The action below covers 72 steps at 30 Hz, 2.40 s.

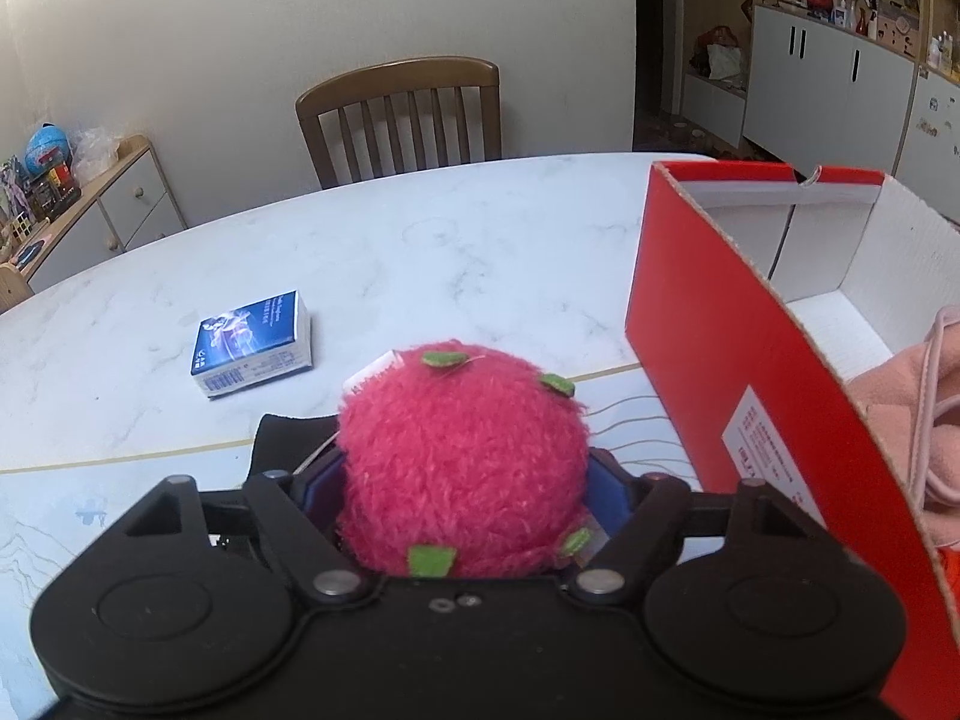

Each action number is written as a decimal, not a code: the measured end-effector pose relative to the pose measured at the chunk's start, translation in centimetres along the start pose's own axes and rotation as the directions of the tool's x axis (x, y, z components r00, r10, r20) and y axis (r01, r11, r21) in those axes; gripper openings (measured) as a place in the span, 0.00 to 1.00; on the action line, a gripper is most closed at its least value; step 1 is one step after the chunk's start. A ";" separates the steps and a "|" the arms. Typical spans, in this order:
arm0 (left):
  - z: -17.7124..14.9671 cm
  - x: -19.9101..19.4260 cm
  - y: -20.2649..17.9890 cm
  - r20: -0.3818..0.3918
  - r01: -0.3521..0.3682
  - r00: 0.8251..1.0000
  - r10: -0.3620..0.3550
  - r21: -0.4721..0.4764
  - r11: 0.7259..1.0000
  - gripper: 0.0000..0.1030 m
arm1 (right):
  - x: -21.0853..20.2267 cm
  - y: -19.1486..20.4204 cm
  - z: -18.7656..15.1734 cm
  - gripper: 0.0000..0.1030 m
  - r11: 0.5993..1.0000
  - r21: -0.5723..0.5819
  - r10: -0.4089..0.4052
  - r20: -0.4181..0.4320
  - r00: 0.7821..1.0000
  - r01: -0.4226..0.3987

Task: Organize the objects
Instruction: 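Carry the strawberry plush into the shoebox beside the scarf and release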

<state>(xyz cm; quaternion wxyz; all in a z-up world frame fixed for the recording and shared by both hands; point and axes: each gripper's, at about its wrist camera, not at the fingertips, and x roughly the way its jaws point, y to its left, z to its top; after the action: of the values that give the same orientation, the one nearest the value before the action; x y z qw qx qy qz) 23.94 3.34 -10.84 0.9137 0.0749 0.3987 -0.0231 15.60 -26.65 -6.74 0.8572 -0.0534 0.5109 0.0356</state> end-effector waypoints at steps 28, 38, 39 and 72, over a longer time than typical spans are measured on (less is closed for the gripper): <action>4.2 -10.9 -1.2 0.136 0.121 0.985 -0.103 -0.124 0.985 0.72 | -0.3 -0.2 -0.2 0.04 0.999 -0.026 0.027 0.033 0.999 -0.026; 5.1 -12.1 -4.9 0.154 0.247 0.962 -0.225 -0.142 0.959 0.72 | -0.5 -0.2 -0.4 0.04 0.997 -0.060 0.051 0.041 0.998 -0.048; 5.2 -12.1 -5.5 0.153 0.255 0.960 -0.234 -0.134 0.958 0.72 | -0.5 -0.2 -0.3 0.04 0.997 -0.061 0.054 0.041 0.998 -0.051; -0.1 -6.8 -15.0 -0.215 0.460 0.878 -0.429 0.128 0.879 0.76 | -0.1 -0.8 -0.3 0.04 0.995 -0.059 0.082 0.043 0.996 -0.079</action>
<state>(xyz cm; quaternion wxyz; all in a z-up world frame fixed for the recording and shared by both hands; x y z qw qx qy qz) 17.68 -11.59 -7.72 0.8338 0.0627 0.4824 -0.2610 15.39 -27.45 -6.75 0.8646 -0.0565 0.4917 0.0862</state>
